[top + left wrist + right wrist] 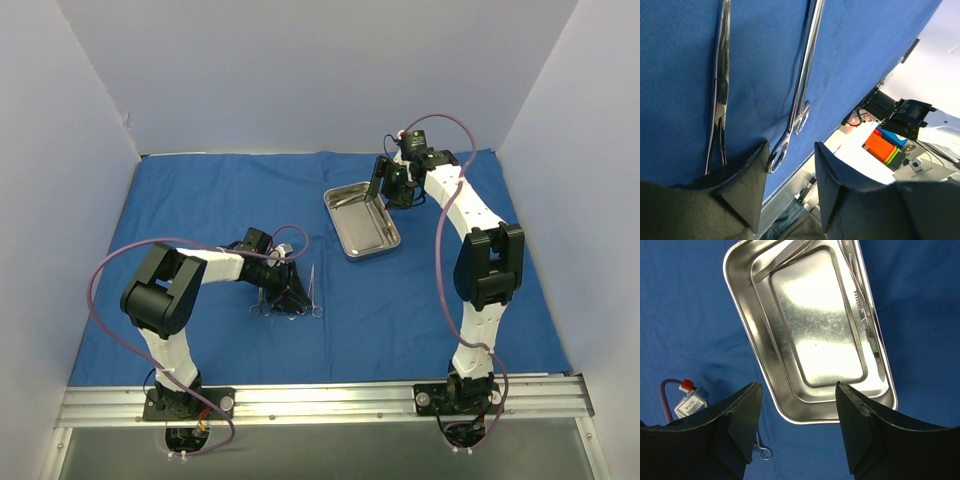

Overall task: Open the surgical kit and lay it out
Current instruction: Place the medical item in the surgical kit.

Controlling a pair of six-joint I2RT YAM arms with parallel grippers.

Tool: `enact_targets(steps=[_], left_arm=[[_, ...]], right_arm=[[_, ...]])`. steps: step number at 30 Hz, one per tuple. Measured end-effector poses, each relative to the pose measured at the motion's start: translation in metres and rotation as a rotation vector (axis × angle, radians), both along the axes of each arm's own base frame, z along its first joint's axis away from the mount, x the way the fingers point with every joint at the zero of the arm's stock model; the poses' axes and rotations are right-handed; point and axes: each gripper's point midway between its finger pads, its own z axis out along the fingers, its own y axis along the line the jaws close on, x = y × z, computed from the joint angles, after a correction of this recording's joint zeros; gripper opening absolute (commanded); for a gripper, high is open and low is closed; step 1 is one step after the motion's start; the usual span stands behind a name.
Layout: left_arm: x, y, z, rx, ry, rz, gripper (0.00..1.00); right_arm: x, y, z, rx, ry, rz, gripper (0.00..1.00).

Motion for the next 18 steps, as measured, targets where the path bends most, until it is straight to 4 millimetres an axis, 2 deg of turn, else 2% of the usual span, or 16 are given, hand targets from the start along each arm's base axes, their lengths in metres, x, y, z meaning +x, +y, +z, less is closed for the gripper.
enact_targets(steps=[4,18], left_arm=[[-0.001,0.002,0.003,0.035,-0.004,-0.014,0.57],[-0.002,0.008,0.016,0.140,-0.020,-0.071,0.61]], right_arm=[[0.000,0.001,0.000,0.000,0.000,0.002,0.61],[0.002,0.005,0.002,0.008,-0.006,0.013,0.61]])
